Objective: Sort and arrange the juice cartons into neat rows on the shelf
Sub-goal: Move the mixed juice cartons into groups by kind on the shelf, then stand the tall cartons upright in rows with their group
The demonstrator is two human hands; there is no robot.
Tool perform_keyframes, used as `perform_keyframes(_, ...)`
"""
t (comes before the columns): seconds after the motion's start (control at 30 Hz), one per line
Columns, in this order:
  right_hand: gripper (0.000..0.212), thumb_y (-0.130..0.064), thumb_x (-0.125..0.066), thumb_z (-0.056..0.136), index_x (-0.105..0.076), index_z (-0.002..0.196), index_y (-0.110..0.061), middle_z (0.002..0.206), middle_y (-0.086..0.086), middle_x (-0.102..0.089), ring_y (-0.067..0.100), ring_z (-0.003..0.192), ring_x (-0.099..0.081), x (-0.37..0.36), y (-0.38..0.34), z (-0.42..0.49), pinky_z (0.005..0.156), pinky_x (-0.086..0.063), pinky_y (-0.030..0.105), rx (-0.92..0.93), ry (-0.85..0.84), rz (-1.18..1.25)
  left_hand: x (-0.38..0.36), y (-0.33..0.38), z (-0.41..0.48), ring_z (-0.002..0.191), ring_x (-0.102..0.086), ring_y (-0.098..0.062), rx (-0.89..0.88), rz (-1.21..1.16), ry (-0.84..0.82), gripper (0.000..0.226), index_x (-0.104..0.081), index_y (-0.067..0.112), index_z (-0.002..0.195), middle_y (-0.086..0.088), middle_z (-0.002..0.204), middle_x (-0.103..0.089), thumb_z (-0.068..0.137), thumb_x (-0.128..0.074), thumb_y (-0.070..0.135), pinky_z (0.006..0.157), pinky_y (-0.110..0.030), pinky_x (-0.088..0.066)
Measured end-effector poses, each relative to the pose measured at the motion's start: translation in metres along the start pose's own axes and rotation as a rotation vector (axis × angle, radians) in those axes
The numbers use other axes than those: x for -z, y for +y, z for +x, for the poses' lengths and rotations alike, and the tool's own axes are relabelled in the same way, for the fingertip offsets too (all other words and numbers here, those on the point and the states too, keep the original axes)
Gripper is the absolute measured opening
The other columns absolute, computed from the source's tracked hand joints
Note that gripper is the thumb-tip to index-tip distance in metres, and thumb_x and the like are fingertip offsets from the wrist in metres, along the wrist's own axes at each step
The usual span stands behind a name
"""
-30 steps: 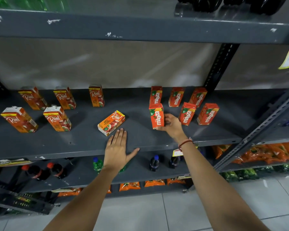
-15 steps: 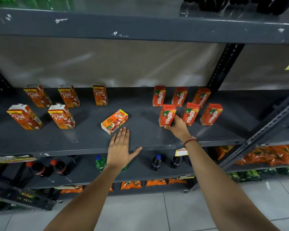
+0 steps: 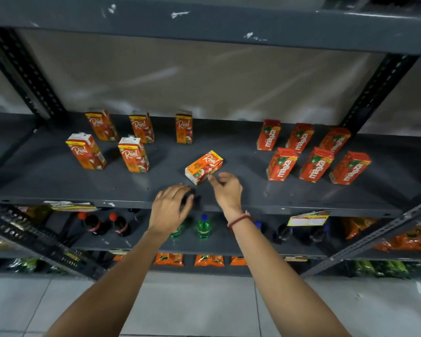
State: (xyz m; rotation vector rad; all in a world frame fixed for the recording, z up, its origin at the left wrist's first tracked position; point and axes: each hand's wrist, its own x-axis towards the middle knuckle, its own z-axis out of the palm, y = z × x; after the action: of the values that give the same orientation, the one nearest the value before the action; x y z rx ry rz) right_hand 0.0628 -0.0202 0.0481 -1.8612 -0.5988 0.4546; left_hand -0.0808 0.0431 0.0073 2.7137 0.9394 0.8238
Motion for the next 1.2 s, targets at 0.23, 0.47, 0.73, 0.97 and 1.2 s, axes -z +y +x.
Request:
perform_keyframes(0.23, 0.062, -0.044, -0.07, 0.075, -0.056, 0.119, -0.003, 0.129, 0.021, -0.051, 0.037, 0.116, -0.05, -0.05, -0.029, 0.017, 0.098, -0.041, 0.039, -0.363, -0.041, -0.062, 0.015, -0.061, 0.009, 0.116, -0.058, -0.029, 0.144, 0.06, -0.066, 0.04, -0.062, 0.003, 0.116, -0.016, 0.121, -0.064, 0.094, -0.04, 0.027, 0.093, -0.041, -0.046)
perform_keyframes(0.47, 0.077, -0.045, -0.077, 0.065, -0.048, 0.126, -0.008, 0.132, 0.016, -0.049, 0.035, 0.119, -0.049, -0.065, -0.038, 0.024, 0.101, -0.042, 0.042, -0.461, 0.002, -0.108, 0.013, -0.071, 0.003, 0.127, -0.048, -0.027, 0.131, 0.068, -0.137, 0.046, -0.054, 0.002, 0.127, -0.015, 0.134, -0.055, 0.094, -0.034, 0.027, 0.104, -0.041, -0.038)
perform_keyframes(0.73, 0.071, -0.039, -0.083, 0.059, -0.056, 0.117, -0.008, 0.121, 0.012, -0.063, 0.03, 0.108, -0.06, -0.066, -0.038, 0.036, 0.096, -0.05, 0.043, -0.427, -0.159, -0.105, 0.015, -0.071, 0.0, 0.127, -0.048, -0.028, 0.111, 0.076, -0.187, 0.055, -0.051, 0.002, 0.129, -0.017, 0.135, -0.054, 0.093, -0.024, 0.032, 0.106, -0.042, -0.038)
perform_keyframes(0.97, 0.052, -0.028, -0.088, 0.055, -0.053, 0.092, -0.014, 0.1, 0.004, -0.063, 0.018, 0.087, -0.06, -0.061, -0.023, 0.022, 0.07, -0.057, 0.032, -0.258, -0.228, -0.038, 0.016, -0.073, 0.0, 0.125, -0.05, -0.028, 0.097, 0.086, -0.186, 0.053, -0.053, 0.001, 0.127, -0.017, 0.133, -0.055, 0.092, -0.026, 0.031, 0.104, -0.042, -0.039)
perform_keyframes(1.2, 0.061, -0.019, -0.087, 0.057, -0.047, 0.103, -0.019, 0.108, 0.01, -0.069, 0.017, 0.092, -0.065, -0.052, -0.007, -0.003, 0.067, -0.053, 0.025, -0.19, -0.282, 0.186, 0.017, -0.073, 0.0, 0.124, -0.051, -0.03, 0.089, 0.096, -0.181, 0.053, -0.054, 0.0, 0.126, -0.018, 0.132, -0.056, 0.092, -0.026, 0.03, 0.103, -0.042, -0.04)
